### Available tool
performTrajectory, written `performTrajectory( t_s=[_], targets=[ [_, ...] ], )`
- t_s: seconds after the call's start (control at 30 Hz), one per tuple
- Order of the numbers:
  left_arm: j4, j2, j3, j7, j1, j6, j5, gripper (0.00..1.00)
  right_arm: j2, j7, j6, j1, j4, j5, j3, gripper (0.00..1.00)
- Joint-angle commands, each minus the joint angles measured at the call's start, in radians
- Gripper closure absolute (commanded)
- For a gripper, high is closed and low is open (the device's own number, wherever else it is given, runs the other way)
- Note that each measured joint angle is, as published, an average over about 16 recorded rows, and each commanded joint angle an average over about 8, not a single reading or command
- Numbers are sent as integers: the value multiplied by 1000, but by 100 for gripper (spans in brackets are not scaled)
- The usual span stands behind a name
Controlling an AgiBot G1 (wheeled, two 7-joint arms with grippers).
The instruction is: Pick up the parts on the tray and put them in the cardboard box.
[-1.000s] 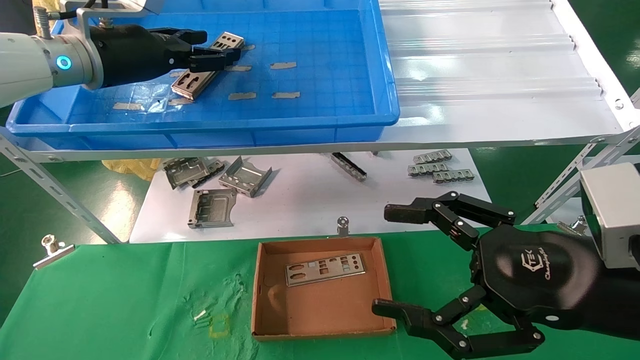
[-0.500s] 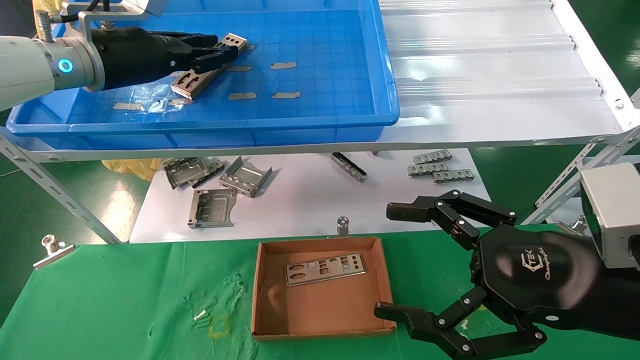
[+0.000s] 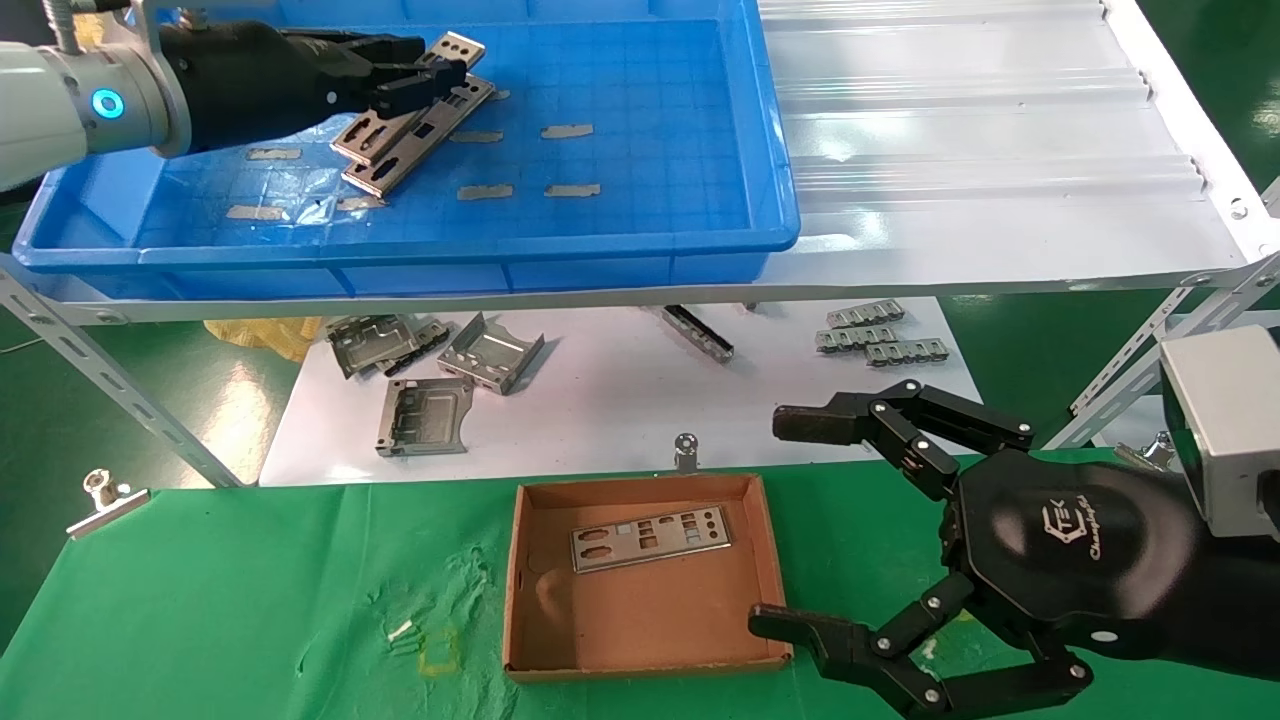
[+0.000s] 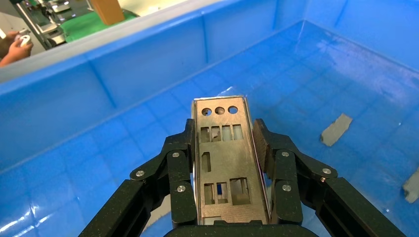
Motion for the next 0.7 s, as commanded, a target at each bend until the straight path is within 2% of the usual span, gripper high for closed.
performTrajectory(
  t_s=[0.03, 0.7],
  targets=[
    [-1, -2, -2, 2, -5, 2, -3, 100, 0, 0, 0, 0, 0, 0, 0, 0],
    [19, -3, 4, -23, -12, 31, 6, 100, 0, 0, 0, 0, 0, 0, 0, 0]
  ],
)
